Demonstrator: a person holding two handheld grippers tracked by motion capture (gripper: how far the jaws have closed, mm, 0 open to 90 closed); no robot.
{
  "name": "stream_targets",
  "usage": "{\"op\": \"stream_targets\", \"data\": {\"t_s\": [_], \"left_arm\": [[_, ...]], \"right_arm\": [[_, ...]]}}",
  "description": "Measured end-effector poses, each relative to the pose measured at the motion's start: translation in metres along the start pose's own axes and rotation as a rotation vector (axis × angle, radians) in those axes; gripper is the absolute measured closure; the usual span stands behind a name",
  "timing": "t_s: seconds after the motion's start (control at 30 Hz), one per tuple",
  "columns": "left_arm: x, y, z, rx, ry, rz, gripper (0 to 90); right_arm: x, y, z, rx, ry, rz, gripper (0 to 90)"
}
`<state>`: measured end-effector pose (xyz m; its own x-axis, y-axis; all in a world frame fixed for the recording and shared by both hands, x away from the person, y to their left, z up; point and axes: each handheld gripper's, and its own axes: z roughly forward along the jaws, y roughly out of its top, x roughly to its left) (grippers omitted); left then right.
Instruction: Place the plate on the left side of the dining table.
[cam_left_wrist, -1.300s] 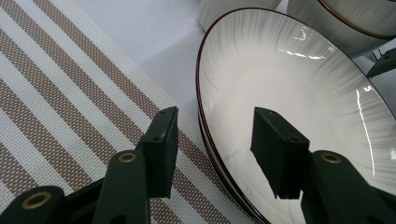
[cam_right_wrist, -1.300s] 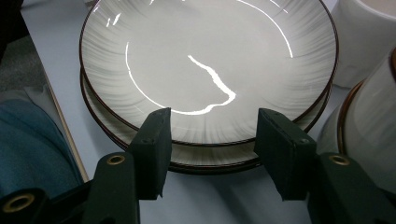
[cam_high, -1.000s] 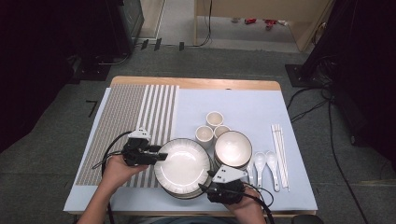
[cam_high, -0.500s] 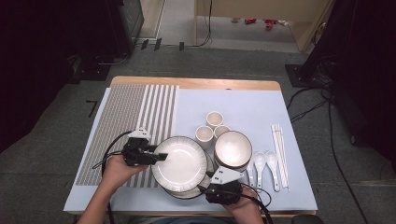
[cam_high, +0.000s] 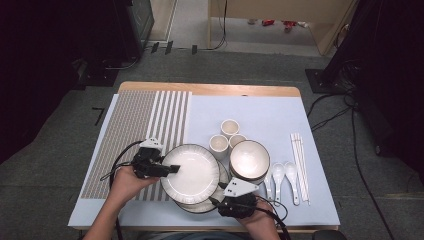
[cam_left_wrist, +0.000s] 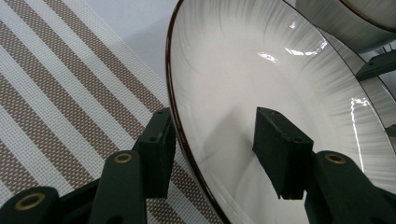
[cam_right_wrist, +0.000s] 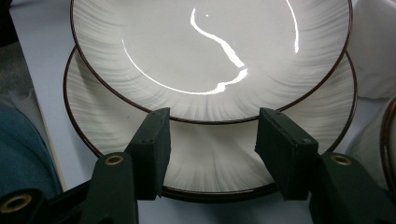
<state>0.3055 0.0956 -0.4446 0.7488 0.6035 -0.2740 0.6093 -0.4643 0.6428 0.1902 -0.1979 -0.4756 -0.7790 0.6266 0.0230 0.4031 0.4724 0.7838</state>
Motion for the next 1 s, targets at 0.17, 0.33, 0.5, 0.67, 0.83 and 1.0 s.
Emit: {"op": "stream_targets", "data": {"t_s": [0.17, 0.33, 0.5, 0.67, 0.83, 1.0], "left_arm": [[-0.001, 0.001, 0.001, 0.011, 0.013, -0.003, 46.5], [-0.004, 0.002, 0.004, 0.026, 0.018, -0.006, 42.2], [-0.005, 0.003, 0.004, 0.034, 0.022, -0.023, 40.1], [-0.001, 0.003, 0.003, 0.039, 0.001, -0.053, 42.2], [0.003, 0.003, 0.001, 0.025, -0.019, -0.091, 46.4], [0.004, 0.003, 0.0, 0.013, -0.015, -0.114, 48.6]], "right_arm": [[0.0, 0.0, 0.002, -0.005, 0.003, -0.007, 45.2], [-0.001, 0.0, 0.006, -0.015, 0.006, -0.016, 45.2], [-0.001, 0.0, 0.01, -0.025, 0.006, -0.025, 45.6], [-0.001, 0.0, 0.013, -0.036, 0.001, -0.045, 45.9], [0.0, 0.0, 0.016, -0.048, -0.002, -0.065, 46.5], [-0.001, -0.001, 0.019, -0.065, -0.005, -0.075, 47.2]]}}
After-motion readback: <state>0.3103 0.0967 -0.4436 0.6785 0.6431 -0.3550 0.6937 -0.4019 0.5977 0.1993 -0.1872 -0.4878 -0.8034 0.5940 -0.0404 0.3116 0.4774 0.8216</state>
